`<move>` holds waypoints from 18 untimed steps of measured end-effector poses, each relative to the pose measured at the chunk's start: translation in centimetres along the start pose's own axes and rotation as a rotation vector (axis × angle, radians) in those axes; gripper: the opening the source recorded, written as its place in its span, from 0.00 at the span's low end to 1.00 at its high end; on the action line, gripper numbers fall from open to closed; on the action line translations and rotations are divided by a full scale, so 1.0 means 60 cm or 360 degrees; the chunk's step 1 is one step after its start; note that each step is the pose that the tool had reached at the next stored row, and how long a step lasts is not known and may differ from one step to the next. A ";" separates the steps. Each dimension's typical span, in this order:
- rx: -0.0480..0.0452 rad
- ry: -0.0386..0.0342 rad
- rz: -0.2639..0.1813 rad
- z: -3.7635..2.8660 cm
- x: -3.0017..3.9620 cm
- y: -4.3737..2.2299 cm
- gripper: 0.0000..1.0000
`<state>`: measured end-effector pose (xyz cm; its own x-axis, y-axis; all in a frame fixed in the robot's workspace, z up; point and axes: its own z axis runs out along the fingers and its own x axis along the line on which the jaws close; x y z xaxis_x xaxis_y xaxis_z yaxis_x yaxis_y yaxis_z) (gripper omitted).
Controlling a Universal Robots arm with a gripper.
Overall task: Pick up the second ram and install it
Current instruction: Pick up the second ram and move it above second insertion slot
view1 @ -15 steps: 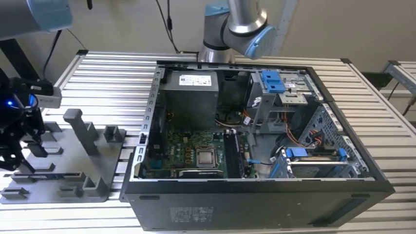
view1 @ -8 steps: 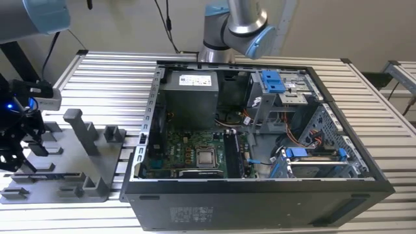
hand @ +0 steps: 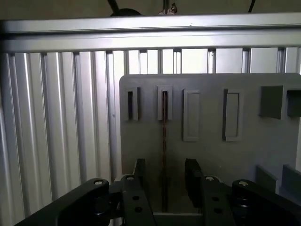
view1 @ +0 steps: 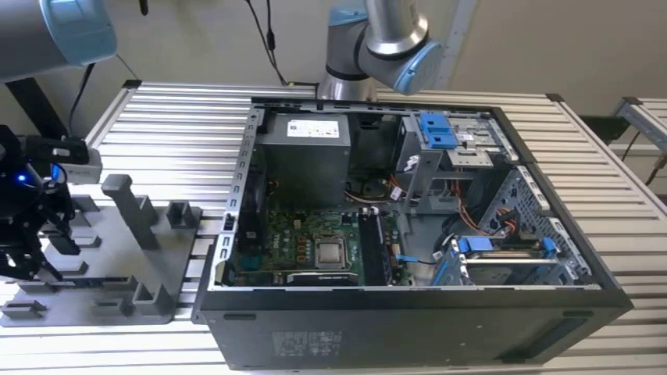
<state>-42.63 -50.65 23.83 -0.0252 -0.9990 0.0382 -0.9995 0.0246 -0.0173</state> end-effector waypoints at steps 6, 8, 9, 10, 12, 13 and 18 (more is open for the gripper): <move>0.0005 -0.0001 -0.0023 0.015 -0.002 0.001 0.48; 0.0007 -0.0001 -0.0066 0.019 -0.002 0.001 0.48; 0.0008 -0.0002 -0.0078 0.021 -0.003 0.002 0.48; 0.0008 -0.0002 -0.0082 0.022 -0.003 0.003 0.48; 0.0007 -0.0001 -0.0082 0.025 -0.006 0.004 0.48; 0.0008 -0.0001 -0.0082 0.027 -0.007 0.005 0.48; 0.0008 0.0002 -0.0082 0.040 -0.010 0.013 0.48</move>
<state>-43.34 -50.10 21.40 0.0265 -0.9988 0.0404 -0.9994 -0.0273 -0.0202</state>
